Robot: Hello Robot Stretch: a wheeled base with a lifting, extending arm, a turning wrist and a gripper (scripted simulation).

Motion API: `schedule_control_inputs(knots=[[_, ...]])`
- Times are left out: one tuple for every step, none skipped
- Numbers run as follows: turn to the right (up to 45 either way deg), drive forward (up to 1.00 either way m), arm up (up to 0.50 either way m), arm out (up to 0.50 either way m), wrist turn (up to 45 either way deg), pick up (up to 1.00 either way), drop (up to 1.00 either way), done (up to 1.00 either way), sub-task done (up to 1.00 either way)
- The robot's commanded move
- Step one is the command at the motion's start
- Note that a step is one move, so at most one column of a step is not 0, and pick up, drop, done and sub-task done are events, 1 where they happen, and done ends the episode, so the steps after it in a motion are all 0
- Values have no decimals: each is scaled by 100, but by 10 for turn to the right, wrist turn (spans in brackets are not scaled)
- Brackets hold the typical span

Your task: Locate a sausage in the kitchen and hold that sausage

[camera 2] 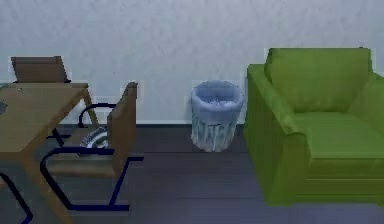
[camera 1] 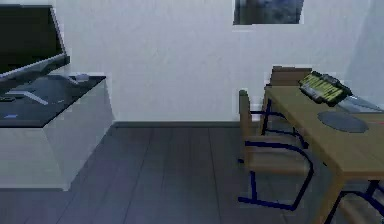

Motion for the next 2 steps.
schedule_control_inputs(knots=[[450,0,0,0,0,0,0,0,0],[450,0,0,0,0,0,0,0,0]])
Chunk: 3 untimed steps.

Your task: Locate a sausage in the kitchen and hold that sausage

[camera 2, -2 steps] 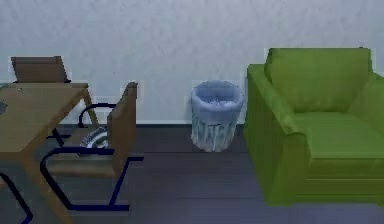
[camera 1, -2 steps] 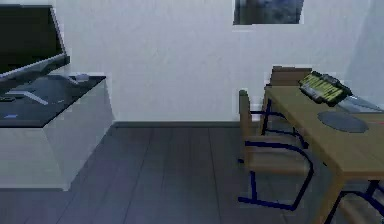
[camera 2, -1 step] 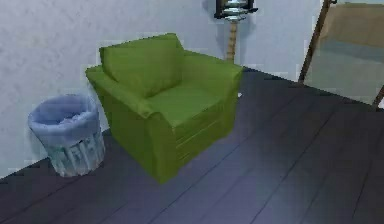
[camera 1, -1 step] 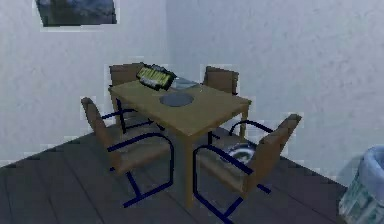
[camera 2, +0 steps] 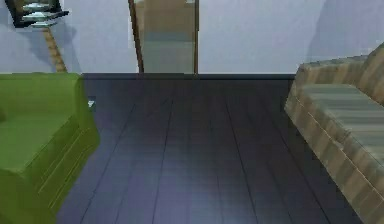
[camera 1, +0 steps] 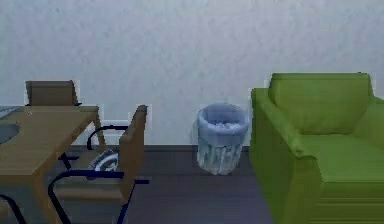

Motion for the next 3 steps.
schedule_control_inputs(knots=[[450,0,0,0,0,0,0,0,0],[360,0,0,0,0,0,0,0,0],[0,100,0,0,0,0,0,0,0]])
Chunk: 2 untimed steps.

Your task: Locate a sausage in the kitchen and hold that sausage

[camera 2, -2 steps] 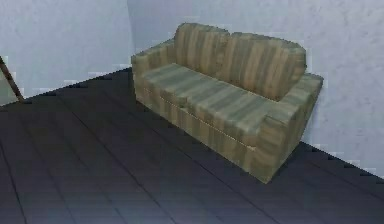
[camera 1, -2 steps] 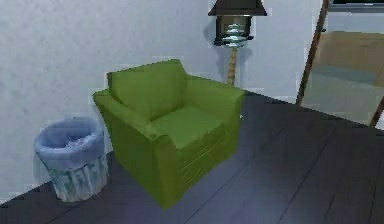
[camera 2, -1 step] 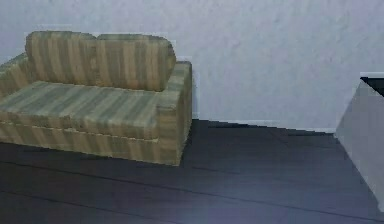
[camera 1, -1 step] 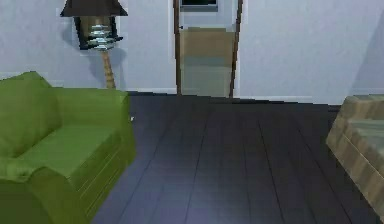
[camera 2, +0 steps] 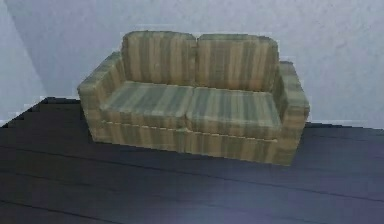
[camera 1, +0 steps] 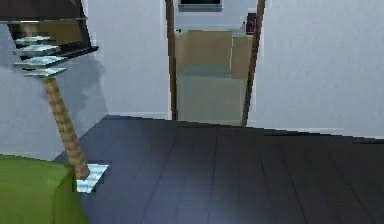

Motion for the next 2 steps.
schedule_control_inputs(knots=[[30,0,0,0,0,0,0,0,0],[0,100,0,0,0,0,0,0,0]])
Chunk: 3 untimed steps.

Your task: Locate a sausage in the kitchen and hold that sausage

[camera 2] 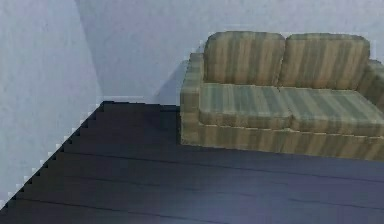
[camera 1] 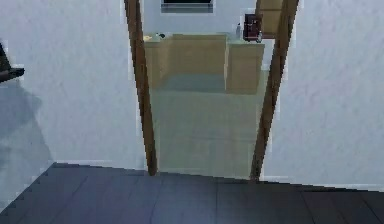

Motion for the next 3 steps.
schedule_control_inputs(knots=[[0,100,0,0,0,0,0,0,0],[0,100,0,0,0,0,0,0,0],[0,100,0,0,0,0,0,0,0]])
